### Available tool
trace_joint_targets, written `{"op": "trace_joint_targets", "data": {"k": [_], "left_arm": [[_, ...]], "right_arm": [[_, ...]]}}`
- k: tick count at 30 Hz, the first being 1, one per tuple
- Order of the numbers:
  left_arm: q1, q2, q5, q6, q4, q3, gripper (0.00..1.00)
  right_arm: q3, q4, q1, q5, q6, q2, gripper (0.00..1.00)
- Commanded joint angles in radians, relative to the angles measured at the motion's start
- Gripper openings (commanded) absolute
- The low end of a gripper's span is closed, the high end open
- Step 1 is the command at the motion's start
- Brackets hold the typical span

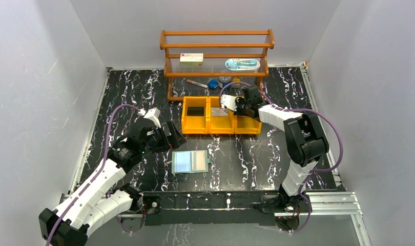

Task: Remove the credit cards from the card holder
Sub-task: Place the credit card in the storage box.

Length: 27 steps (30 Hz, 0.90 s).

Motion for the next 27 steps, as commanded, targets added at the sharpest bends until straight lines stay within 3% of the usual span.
{"op": "trace_joint_targets", "data": {"k": [1, 8, 18, 24, 27], "left_arm": [[0.004, -0.012, -0.016, 0.01, -0.026, 0.034, 0.98], [0.005, 0.006, -0.021, 0.009, -0.032, 0.034, 0.98], [0.004, -0.002, -0.018, -0.005, -0.032, 0.021, 0.98], [0.005, 0.004, -0.017, -0.008, -0.025, 0.02, 0.98], [0.005, 0.023, -0.016, -0.013, -0.02, 0.017, 0.98]], "right_arm": [[0.026, 0.019, -0.007, -0.025, -0.015, 0.009, 0.22], [0.056, -0.121, -0.009, -0.069, 0.027, -0.015, 0.41], [0.07, -0.089, -0.016, -0.027, 0.139, -0.065, 0.42], [0.062, 0.058, -0.013, -0.124, 0.523, -0.234, 0.54], [0.034, 0.145, -0.011, -0.208, 0.869, -0.346, 0.57]]}}
